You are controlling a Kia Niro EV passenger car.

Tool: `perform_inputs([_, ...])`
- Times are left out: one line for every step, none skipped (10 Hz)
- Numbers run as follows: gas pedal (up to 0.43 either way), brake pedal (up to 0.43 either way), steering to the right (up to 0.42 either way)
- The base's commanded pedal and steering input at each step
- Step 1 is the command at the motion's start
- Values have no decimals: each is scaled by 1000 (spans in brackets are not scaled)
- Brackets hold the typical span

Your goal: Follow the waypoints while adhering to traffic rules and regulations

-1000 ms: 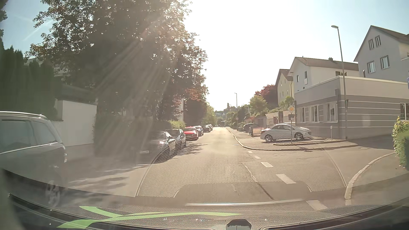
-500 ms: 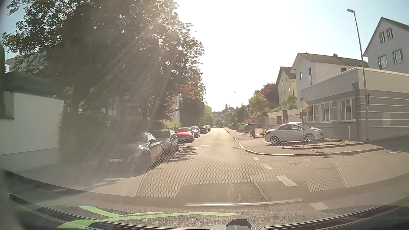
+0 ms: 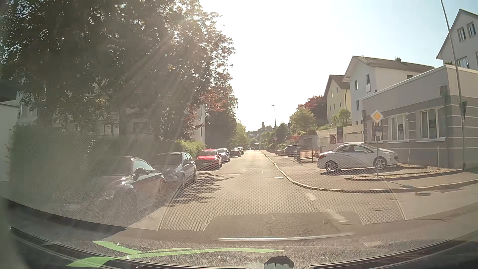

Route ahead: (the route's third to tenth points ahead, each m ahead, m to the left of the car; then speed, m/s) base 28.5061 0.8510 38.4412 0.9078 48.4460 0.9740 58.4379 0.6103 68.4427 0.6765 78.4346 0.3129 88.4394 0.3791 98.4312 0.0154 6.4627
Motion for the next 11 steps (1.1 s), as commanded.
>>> perform_inputs([20,0,4])
perform_inputs([20,0,0])
perform_inputs([20,0,-2])
perform_inputs([20,0,-2])
perform_inputs([28,0,-1])
perform_inputs([28,0,-2])
perform_inputs([28,0,-1])
perform_inputs([28,0,-1])
perform_inputs([28,0,-1])
perform_inputs([28,0,-1])
perform_inputs([28,0,-1])
